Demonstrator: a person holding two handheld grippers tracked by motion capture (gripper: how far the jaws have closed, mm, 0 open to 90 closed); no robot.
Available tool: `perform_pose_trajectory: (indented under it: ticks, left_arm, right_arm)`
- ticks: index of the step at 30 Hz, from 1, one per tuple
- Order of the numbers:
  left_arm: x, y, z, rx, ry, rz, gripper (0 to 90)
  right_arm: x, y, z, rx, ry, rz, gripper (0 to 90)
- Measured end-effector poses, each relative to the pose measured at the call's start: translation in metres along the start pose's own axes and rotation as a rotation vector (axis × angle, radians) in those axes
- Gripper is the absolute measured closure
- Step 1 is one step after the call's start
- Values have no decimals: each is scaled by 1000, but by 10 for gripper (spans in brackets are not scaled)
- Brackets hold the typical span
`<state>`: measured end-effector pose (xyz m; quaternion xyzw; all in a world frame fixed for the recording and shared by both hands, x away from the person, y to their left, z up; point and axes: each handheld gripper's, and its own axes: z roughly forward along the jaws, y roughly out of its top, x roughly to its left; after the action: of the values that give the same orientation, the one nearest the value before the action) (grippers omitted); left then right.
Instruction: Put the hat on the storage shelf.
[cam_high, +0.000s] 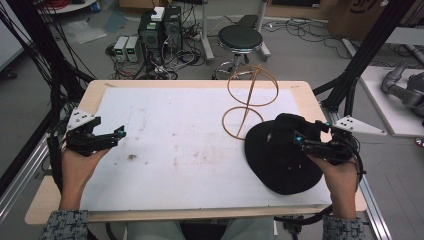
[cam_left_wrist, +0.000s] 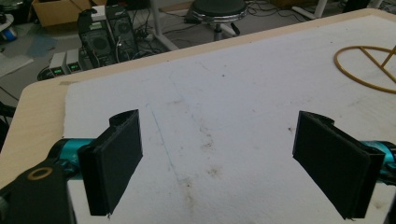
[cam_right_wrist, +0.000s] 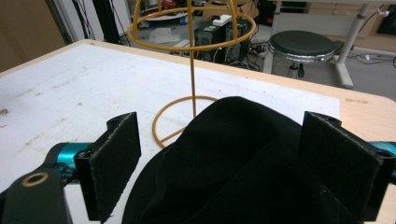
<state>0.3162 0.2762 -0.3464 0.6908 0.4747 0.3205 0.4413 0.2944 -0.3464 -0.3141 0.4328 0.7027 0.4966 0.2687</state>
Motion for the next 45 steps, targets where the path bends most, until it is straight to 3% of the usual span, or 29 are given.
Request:
perform_pose_trajectory:
  ticks: [30, 39, 45]
  left_arm:
    - [-1, -2, 6, 18, -16, 3, 161]
    - [-1, -2, 7, 16, -21, -5, 161]
    - [-2, -1, 7, 20, -25, 5, 161]
  right_arm:
    - [-6, -4, -4, -17, -19, 10, 127]
    - [-14, -8, 2, -22, -66, 25, 127]
    - [-20, -17, 9, -47, -97, 66, 127]
